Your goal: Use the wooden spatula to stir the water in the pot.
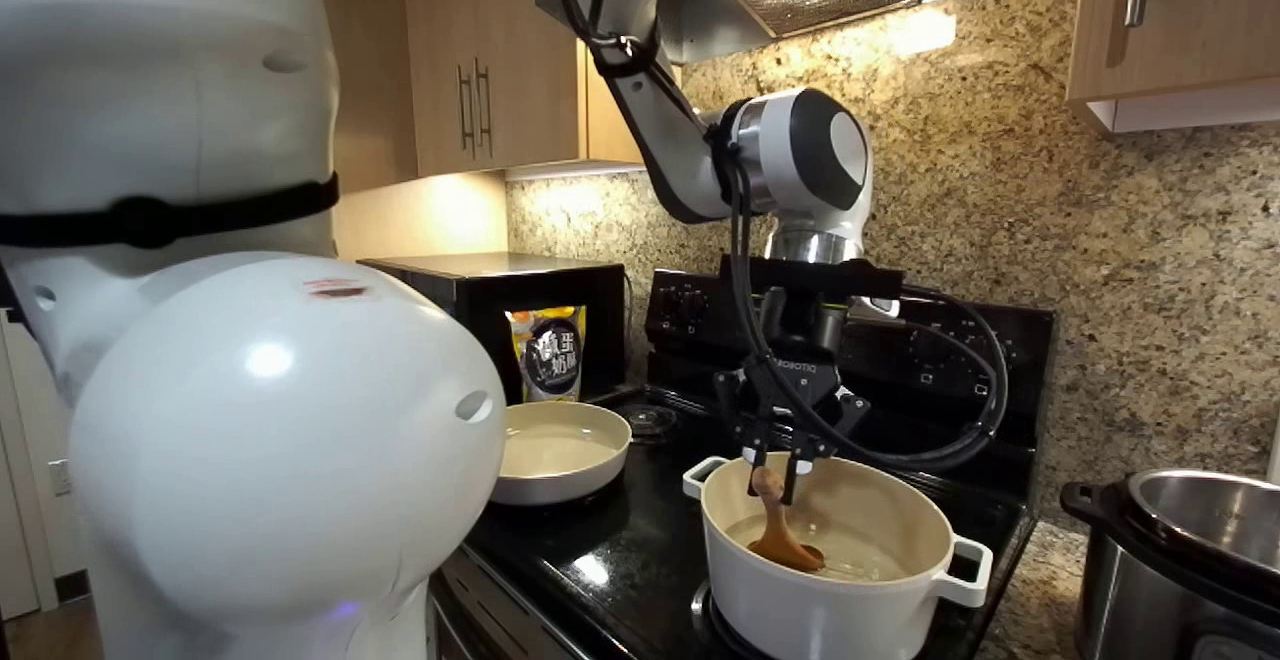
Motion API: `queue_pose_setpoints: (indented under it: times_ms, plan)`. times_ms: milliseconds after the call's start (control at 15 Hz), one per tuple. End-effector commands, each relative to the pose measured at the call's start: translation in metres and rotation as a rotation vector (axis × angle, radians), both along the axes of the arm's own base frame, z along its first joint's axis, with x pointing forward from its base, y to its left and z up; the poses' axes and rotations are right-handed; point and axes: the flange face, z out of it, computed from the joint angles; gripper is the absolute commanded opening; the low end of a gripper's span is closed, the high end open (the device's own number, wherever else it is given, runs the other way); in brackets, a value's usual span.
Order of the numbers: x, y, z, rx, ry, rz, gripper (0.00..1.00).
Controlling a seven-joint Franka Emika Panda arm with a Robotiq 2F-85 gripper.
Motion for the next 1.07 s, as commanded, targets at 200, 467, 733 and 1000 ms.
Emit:
queue_pose_setpoints:
  times_ms: [200,467,733,1000]
  plan:
    - [0.023,-0.004,0.002,0.016,-0.001,-0.009,0.06]
    - [0.033,-0.024,0.001,0.004,0.006,-0.070,0.06]
    - [0.029,-0.035,0.000,-0.013,0.027,-0.095,0.06]
    - [0.014,-0.036,0.000,-0.028,0.057,-0.118,0.06]
